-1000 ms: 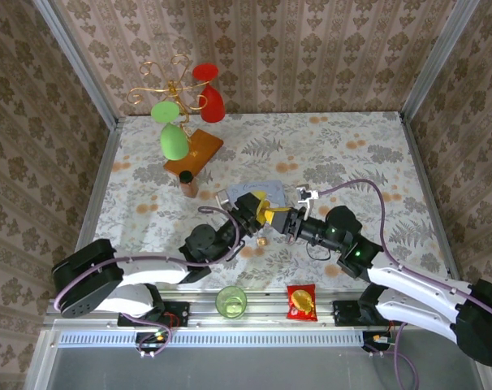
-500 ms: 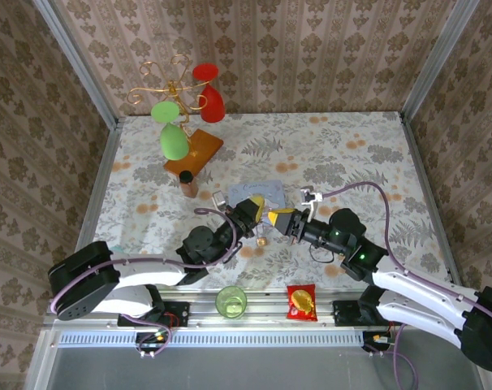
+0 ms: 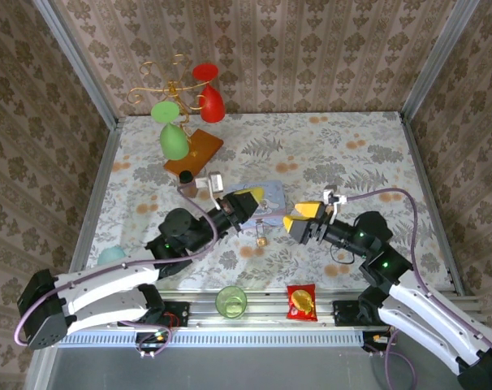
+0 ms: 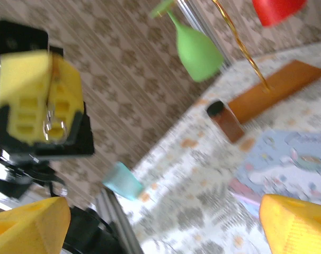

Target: Unlock the padlock with the key

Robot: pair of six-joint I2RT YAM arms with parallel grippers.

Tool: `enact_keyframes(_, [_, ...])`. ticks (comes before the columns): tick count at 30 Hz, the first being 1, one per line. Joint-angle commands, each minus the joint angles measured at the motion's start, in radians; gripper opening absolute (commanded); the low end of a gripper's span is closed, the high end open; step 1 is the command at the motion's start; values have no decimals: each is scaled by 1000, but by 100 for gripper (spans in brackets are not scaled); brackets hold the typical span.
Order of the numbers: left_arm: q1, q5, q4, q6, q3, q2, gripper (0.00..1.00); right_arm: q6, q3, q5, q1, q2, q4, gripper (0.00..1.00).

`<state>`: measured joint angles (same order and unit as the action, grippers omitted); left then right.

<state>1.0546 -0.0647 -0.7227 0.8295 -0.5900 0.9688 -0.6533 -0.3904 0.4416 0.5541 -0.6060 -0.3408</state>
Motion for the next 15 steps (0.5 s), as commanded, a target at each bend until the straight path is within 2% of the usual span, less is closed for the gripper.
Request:
enact_keyframes(1, [-33,-254,10,-220,1,3,0,-140,-8,231,-16,-54,-277,88])
enact_keyframes(3, [-37,-300,17,-231,-8,-2,0,-162,-46,282,2,-98,-309,84])
enact_keyframes(6, [-36,-344,-12,-236,-4,3,0,-100,-91,275,53,-114,-247,80])
enact_keyframes(15, [-38,-349,-111,-180,12,23,0,-52,-99,236,106,-139,-244,62])
